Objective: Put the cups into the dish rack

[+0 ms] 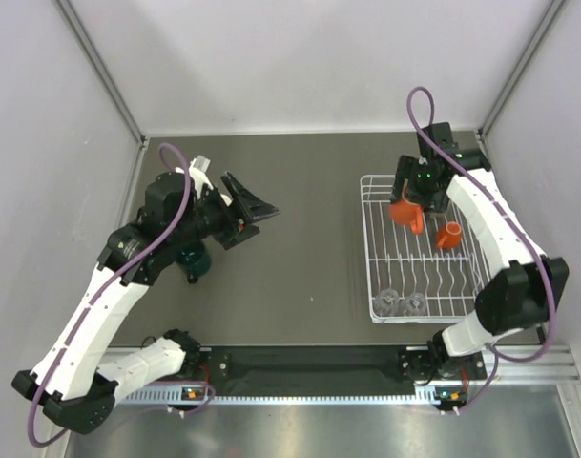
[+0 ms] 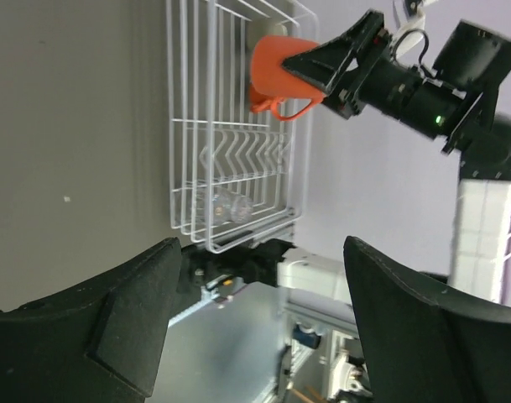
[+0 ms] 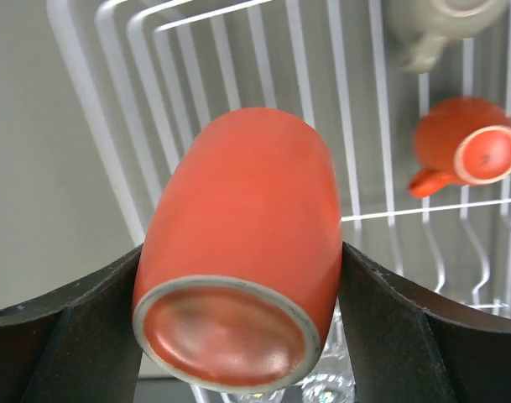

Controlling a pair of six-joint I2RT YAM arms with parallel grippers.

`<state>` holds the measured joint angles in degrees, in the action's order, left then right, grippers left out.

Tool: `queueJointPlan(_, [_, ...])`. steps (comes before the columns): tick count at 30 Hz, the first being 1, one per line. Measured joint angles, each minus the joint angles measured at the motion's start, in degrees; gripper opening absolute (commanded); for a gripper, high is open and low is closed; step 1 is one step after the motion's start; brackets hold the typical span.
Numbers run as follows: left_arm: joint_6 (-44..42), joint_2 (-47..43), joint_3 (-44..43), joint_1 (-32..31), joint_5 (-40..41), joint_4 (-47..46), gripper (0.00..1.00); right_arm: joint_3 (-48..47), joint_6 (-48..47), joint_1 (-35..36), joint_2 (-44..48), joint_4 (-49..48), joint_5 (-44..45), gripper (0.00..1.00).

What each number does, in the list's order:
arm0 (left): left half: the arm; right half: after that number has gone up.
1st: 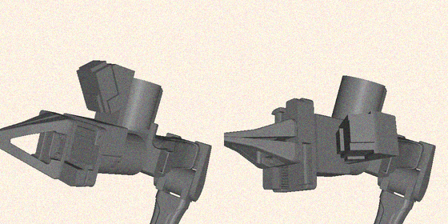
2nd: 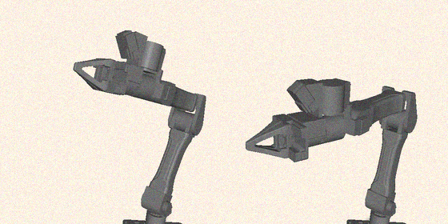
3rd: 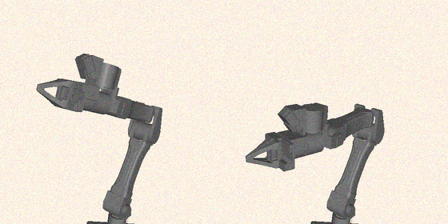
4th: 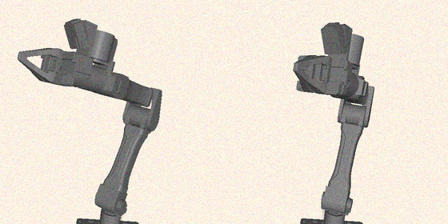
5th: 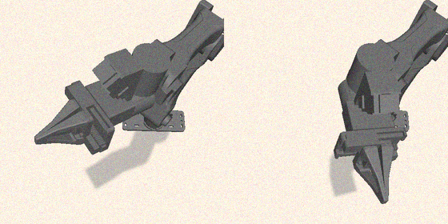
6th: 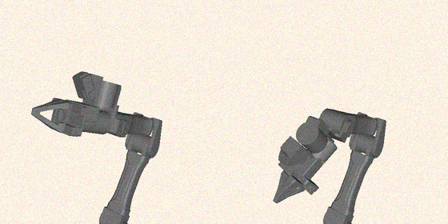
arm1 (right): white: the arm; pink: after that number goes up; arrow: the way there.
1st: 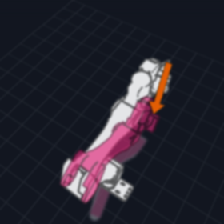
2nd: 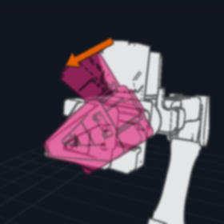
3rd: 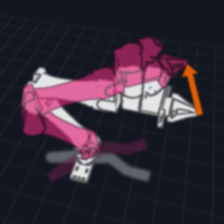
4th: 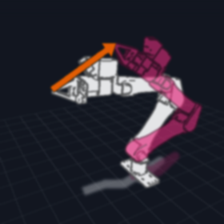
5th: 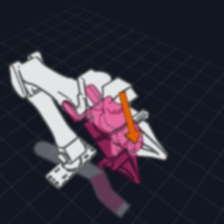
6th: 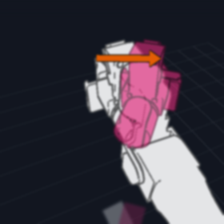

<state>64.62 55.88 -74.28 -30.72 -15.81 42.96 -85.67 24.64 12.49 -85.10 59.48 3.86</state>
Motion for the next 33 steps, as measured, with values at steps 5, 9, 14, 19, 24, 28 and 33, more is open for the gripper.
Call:
queueJointPlan(5, [-5.35, 0.00, -1.95, 0.00, 4.37, 5.84, 0.83, -3.26, 0.04, -0.68, -8.22, 0.02, 5.14, 0.00])
queueJointPlan(9, [-9.20, 0.35, -5.07, 0.00, 7.63, 10.19, 0.83, -5.86, 0.96, -0.81, -13.75, -0.20, 7.96, 0.00])
queueJointPlan(14, [-14.05, 1.79, -10.82, 0.00, 11.37, 13.73, 0.82, -7.15, 1.84, -1.57, -18.97, -0.57, 10.64, 0.00])
queueJointPlan(19, [-17.62, 2.05, -12.44, 0.00, 14.21, 15.96, 0.82, -7.54, 1.92, -3.10, -23.08, -2.14, 11.54, 0.00])
queueJointPlan(24, [-19.54, 2.80, -14.14, 0.00, 16.65, 18.53, 0.82, -8.13, 1.84, -4.22, -25.64, -4.24, 11.43, 0.02])
queueJointPlan(28, [-20.09, 2.99, -14.64, 0.00, 18.25, 19.30, 0.82, -8.22, 1.44, -4.81, -25.88, -5.11, 10.93, 0.19])
queueJointPlan(33, [-19.93, 2.91, -14.62, 0.00, 19.67, 20.46, 0.82, -8.59, 0.61, -5.20, -26.16, -5.53, 10.16, 0.53])
